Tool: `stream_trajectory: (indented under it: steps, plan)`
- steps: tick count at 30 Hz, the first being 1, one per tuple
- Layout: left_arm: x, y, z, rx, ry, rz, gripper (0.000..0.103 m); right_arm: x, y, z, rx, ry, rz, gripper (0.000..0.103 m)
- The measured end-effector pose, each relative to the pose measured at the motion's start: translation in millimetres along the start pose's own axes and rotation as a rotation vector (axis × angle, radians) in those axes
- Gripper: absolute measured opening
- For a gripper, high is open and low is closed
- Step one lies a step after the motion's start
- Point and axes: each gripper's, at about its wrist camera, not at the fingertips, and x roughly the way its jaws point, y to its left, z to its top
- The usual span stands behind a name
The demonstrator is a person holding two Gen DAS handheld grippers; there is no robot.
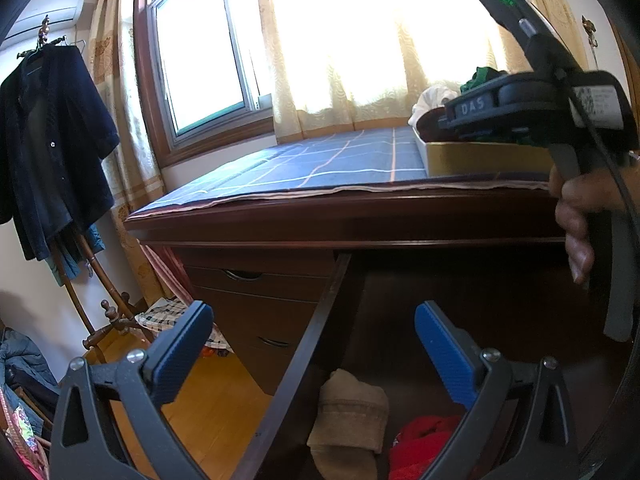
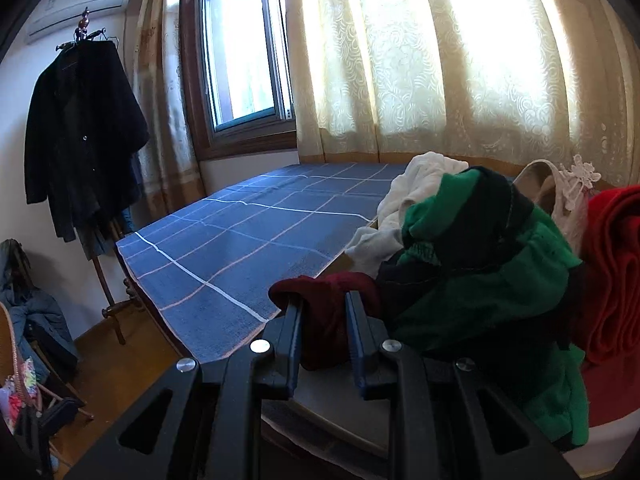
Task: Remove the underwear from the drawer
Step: 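Open the right gripper to release the dark red underwear in the tray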
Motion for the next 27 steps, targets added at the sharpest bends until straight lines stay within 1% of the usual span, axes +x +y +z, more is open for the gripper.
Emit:
stream_trajectory:
  steps: [5,8,10,11,13,15,17,18,21,25,27]
  plan:
    - [-0.2,-0.1,0.2,-0.001,-0.001,0.002,0.103,-1.2,2.8,-3.9,-0.026,-0.009,-0.013,0.023]
    - [-0.4,-0.1,0.2,-0.001,-0.001,0.002,0.103,-3.5,6.9,-8.2,-0.048,-0.03,-0.028,0.023]
    - [-0.4,-0.5,0.2,0.002,0.0,0.003,0.103,-5.0,11.0,-10.4,-0.074,-0.041,-0.038,0.026]
    - [-0.4,-0.6,0.3,0.004,0.001,0.003,0.103,-6.2,13.0,-11.3,-0.081,-0.047,-0.039,0.029]
    - [0.1,-0.6,0.4,0.006,0.006,0.002,0.103,-8.8,15.7,-12.3,-0.084,-0.055,-0.02,0.039]
    - [0.1,0.2,0.9,0.002,0.009,-0.002,0.103,-10.6,15.9,-12.5,-0.081,-0.052,-0.021,0.046]
    - [-0.5,1.0,1.3,-0.002,0.008,-0.003,0.103,-15.2,13.9,-11.7,-0.062,-0.035,0.007,0.061]
    - [-0.9,1.2,1.3,-0.001,0.007,-0.001,0.103,-18.3,13.4,-11.7,-0.05,-0.025,0.029,0.073]
    - [0.1,2.0,2.2,0.0,0.007,0.002,0.103,-34.7,15.9,-12.7,-0.028,-0.03,0.068,0.075]
    - [1.1,0.8,2.3,0.0,0.009,0.003,0.103,-56.7,16.8,-18.3,-0.025,-0.032,0.069,0.075]
    - [1.2,0.4,2.4,0.002,0.009,0.004,0.103,-67.2,12.3,-21.4,0.001,-0.036,0.069,0.075]
